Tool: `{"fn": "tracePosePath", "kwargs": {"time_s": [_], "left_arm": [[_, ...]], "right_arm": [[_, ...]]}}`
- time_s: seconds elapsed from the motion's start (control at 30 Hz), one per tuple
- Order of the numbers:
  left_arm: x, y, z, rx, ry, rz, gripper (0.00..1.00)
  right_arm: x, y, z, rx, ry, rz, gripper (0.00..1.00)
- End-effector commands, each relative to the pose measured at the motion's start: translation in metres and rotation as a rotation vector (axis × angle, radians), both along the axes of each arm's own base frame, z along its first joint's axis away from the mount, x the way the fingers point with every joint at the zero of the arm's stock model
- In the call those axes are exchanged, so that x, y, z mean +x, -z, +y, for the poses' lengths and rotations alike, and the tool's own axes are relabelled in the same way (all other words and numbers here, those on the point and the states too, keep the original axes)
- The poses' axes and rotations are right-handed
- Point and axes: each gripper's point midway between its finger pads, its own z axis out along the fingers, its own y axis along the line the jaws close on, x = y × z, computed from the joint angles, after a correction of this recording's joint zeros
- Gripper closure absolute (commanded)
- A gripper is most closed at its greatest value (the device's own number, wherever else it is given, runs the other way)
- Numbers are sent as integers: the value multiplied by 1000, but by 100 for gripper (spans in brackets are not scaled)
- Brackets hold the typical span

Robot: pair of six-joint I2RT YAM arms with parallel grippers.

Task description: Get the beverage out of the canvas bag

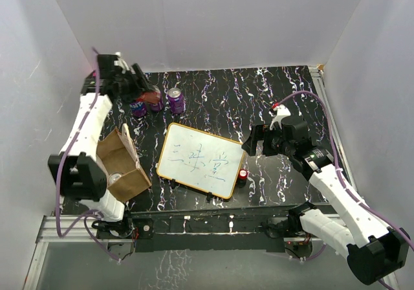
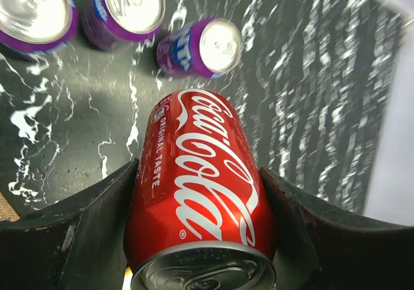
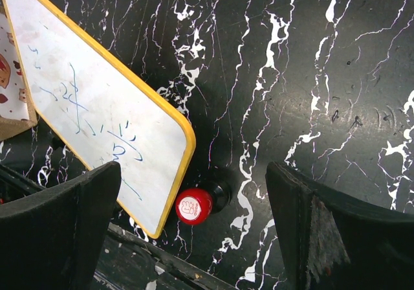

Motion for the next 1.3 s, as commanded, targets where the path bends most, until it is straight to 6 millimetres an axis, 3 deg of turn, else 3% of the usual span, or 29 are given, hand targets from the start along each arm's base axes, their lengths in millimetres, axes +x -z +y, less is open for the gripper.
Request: {"fn": "tracePosePath", "kwargs": {"time_s": [0.0, 0.17, 0.37, 0.57, 0.97, 1.13, 1.27], "left_arm": [[0, 21, -14, 160, 48, 56, 74], [2, 61, -4, 216, 21, 106, 74], [5, 95, 7, 284, 1, 173, 74], [10, 129, 7, 292, 12, 240, 74], [29, 169, 7, 307, 0, 350, 66], [28, 170, 8, 314, -4, 363, 51], [28, 167, 9, 321, -5, 354, 29]], "right_arm": [[8, -18, 2, 15, 2, -77, 2], [11, -23, -2, -7, 17, -81, 2], [19, -45, -11, -54, 46, -132, 2], [14, -34, -13, -50, 51, -141, 2], [14, -38, -17, -46, 66, -195, 2], [13, -38, -15, -47, 57, -206, 2], [14, -37, -14, -48, 56, -208, 2]]}}
